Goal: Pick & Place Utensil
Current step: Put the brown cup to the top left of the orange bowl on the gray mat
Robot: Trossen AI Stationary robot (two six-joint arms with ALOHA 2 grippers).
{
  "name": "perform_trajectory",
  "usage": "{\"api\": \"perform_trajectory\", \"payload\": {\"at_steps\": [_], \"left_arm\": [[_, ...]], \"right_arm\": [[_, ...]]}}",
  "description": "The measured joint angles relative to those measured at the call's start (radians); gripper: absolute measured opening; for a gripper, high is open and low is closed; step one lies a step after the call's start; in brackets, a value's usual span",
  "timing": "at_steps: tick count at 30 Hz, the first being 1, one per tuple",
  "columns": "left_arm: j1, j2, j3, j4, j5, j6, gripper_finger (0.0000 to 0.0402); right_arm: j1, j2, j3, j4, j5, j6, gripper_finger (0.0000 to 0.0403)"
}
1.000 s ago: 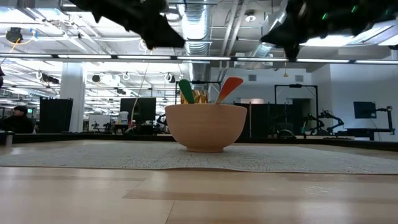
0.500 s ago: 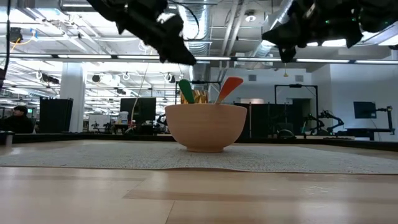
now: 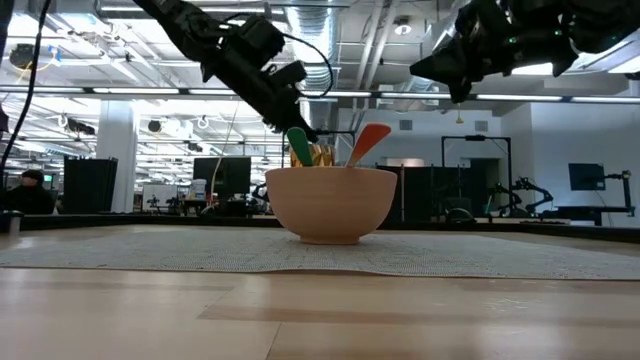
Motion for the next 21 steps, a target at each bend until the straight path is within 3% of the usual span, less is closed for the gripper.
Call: {"api": "perform_trajectory", "payload": {"at_steps": [9, 12, 17, 21], "left_arm": [[0.043, 0.048, 0.001, 0.008, -0.014, -0.001, 0.0129], [0.036, 0.037, -0.002, -0.004, -0.013, 0.005, 0.0101], [0.035, 0.008, -0.002, -0.002, -0.013, 0.009, 0.0017], [0.014, -0.042, -0.005, -0.016, -0.043, 0.01, 0.0009]], "right_arm": [[0.001, 0.0, 0.0, 0.0, 0.0, 0.001, 0.0001], [0.0, 0.0, 0.0, -0.001, 0.0, 0.002, 0.0001], [0.0, 0.0, 0.0, -0.001, 0.0, 0.001, 0.0001], [0.001, 0.0, 0.0, -0.001, 0.0, 0.001, 0.0001]]}}
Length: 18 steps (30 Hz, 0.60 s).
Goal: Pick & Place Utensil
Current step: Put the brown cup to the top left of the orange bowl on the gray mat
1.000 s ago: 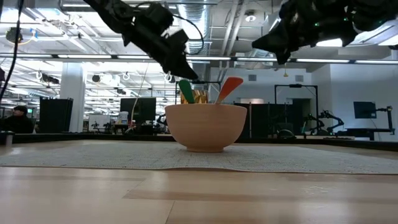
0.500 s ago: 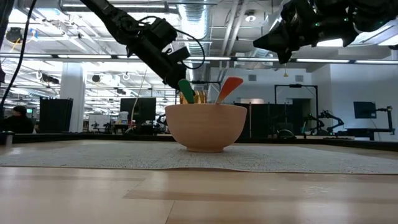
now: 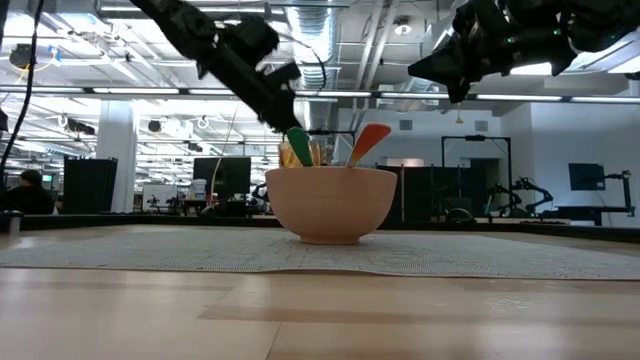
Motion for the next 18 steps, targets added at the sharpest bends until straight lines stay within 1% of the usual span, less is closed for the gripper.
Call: {"api": "perform_trajectory", "payload": {"at_steps": [2, 4, 7, 9, 13, 15, 18], "left_arm": [[-0.03, -0.055, 0.001, -0.021, -0.051, 0.001, 0.0006], [-0.066, -0.124, 0.002, -0.096, -0.102, 0.002, 0.0004], [-0.122, -0.216, 0.002, -0.204, -0.146, -0.001, 0.0004], [-0.142, -0.262, 0.002, -0.226, -0.172, -0.03, 0.0004], [-0.154, -0.307, 0.002, -0.223, -0.166, -0.066, 0.0006], [-0.157, -0.309, 0.001, -0.225, -0.145, -0.1, 0.0009], [-0.151, -0.295, -0.012, -0.241, -0.143, -0.136, 0.0016]], "right_arm": [[0.0, 0.0, 0.0, 0.0, 0.0, 0.001, 0.0001], [0.0, 0.0, 0.0, 0.0, 0.0, 0.001, 0.0001], [0.0, 0.0, 0.0, 0.0, 0.0, 0.001, 0.0001], [0.0, 0.0, 0.0, 0.0, 0.0, 0.001, 0.0001], [0.001, 0.0, 0.0, 0.0, 0.0, 0.002, 0.0001], [0.006, 0.0, 0.0, 0.0, 0.0, 0.002, 0.0001], [0.018, 0.0, 0.0, 0.0, 0.0, 0.002, 0.0001]]}}
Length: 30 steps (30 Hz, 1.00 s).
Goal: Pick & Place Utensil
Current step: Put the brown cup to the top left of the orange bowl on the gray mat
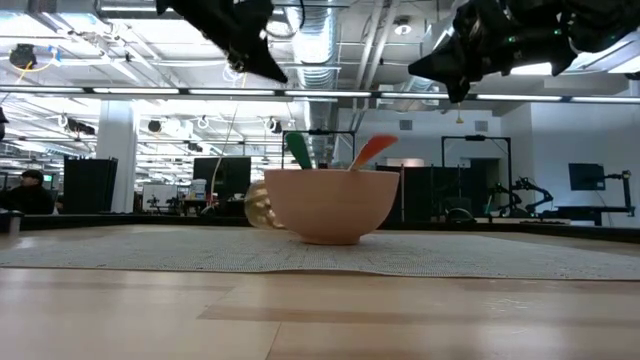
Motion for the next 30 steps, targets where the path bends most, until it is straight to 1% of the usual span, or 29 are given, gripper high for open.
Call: {"api": "perform_trajectory", "payload": {"at_steps": [3, 6, 8, 11, 13, 15, 20, 21, 22, 23, 26, 30], "left_arm": [[0.027, 0.031, -0.031, -0.027, 0.005, -0.015, 0.0034], [0.074, 0.073, -0.058, -0.024, 0.074, -0.081, 0.0066], [0.116, 0.108, -0.071, -0.028, 0.102, -0.107, 0.009], [0.191, 0.164, -0.076, -0.039, 0.11, -0.133, 0.0126], [0.243, 0.196, -0.076, -0.035, 0.159, -0.136, 0.0147], [0.299, 0.226, -0.076, -0.037, 0.275, -0.137, 0.0163], [0.417, 0.272, -0.076, -0.036, 0.647, -0.153, 0.0185], [0.435, 0.277, -0.076, -0.036, 0.709, -0.156, 0.0186], [0.45, 0.283, -0.076, -0.036, 0.745, -0.16, 0.0187], [0.461, 0.29, -0.076, -0.036, 0.758, -0.159, 0.0186], [0.487, 0.325, -0.076, -0.035, 0.751, -0.159, 0.0182], [0.491, 0.386, -0.076, -0.029, 0.749, -0.159, 0.0176]], "right_arm": [[0.012, 0.0, 0.0, 0.0, 0.0, 0.0, 0.0001], [0.019, 0.0, 0.0, 0.0, 0.0, 0.0, 0.0001], [0.024, 0.0, 0.0, 0.0, 0.0, 0.0, 0.0001], [0.023, 0.0, 0.0, 0.0, 0.0, 0.0, 0.0001], [0.023, 0.0, 0.0, 0.0, 0.0, 0.0, 0.0001], [0.023, 0.0, 0.0, 0.0, 0.0, 0.0, 0.0001], [0.023, 0.0, 0.0, -0.001, 0.0, 0.0, 0.0001], [0.023, 0.0, 0.0, -0.002, 0.0, 0.0, 0.0001], [0.023, 0.0, 0.0, -0.002, 0.0, 0.0, 0.0001], [0.023, 0.0, 0.0, -0.002, 0.0, 0.0, 0.0001], [0.023, 0.0, 0.0, -0.002, 0.0, 0.0, 0.0001], [0.023, 0.0, 0.0, -0.002, 0.0, 0.0, 0.0001]]}}
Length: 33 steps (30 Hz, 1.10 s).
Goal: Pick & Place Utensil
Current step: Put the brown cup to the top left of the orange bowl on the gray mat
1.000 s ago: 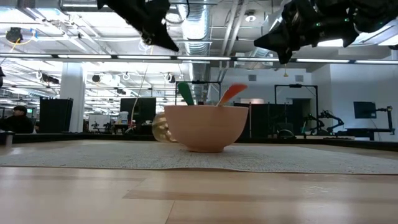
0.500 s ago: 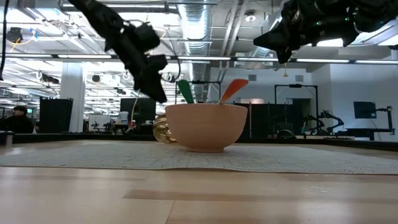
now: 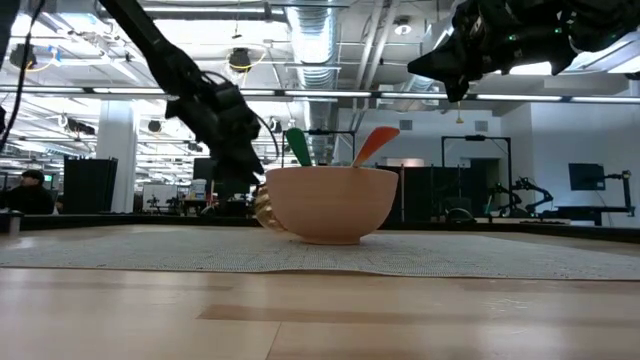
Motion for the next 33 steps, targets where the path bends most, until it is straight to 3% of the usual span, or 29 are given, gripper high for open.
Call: {"api": "perform_trajectory", "payload": {"at_steps": [7, 16, 25, 28, 33], "left_arm": [[-0.04, 0.079, 0.0, 0.054, 0.033, 0.001, 0.0167], [-0.092, 0.078, 0.0, 0.095, 0.034, 0.047, 0.0149], [-0.138, 0.075, 0.0, 0.107, 0.065, 0.113, 0.0049], [-0.135, 0.072, -0.001, 0.113, -0.005, 0.113, 0.0014], [-0.143, 0.002, -0.002, 0.096, -0.021, 0.099, 0.0017]], "right_arm": [[0.0, 0.0, 0.0, -0.001, 0.0, 0.0, 0.0001], [0.0, 0.0, 0.0, -0.002, 0.0, 0.0, 0.0001], [0.0, 0.0, 0.0, -0.002, 0.0, 0.0, 0.0001], [0.0, 0.0, 0.0, -0.003, 0.0, 0.0, 0.0001], [0.0, 0.0, 0.0, -0.009, 0.0, 0.0, 0.0001]]}}
